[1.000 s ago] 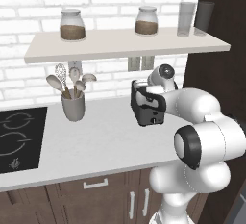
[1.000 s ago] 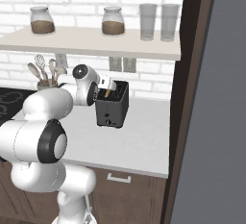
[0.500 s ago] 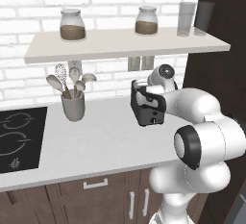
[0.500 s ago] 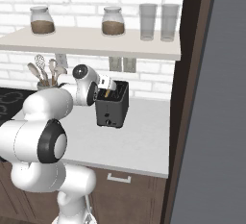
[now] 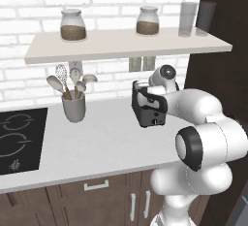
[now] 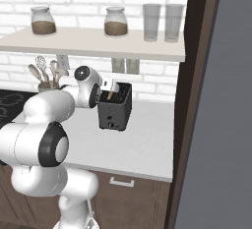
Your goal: Start the toaster. Once the lever pops up, take the bread to the plate on the dining counter.
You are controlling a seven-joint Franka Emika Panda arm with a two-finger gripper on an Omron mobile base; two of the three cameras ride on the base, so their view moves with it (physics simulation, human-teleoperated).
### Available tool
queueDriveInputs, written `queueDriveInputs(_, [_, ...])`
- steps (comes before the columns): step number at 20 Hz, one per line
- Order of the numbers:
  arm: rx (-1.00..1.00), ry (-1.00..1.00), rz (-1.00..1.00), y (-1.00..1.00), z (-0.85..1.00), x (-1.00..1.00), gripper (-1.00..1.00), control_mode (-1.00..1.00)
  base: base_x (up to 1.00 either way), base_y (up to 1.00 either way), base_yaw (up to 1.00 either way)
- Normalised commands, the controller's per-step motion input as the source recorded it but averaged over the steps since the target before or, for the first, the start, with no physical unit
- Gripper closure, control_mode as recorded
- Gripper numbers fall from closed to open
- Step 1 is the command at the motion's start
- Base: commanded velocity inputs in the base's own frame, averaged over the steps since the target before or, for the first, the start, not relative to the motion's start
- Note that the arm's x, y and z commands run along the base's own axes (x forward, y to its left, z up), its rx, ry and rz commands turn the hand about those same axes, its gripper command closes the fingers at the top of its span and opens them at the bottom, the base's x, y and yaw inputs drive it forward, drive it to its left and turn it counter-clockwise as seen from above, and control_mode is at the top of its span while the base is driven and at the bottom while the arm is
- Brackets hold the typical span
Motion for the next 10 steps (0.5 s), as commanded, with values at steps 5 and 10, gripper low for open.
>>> queueDriveInputs(5, [0.0,0.0,0.0,0.0,0.0,0.0,-1.0,-1.0,0.0,0.0,0.0])
queueDriveInputs(10, [0.0,0.0,0.0,0.0,0.0,0.0,-1.0,-1.0,0.0,0.0,0.0])
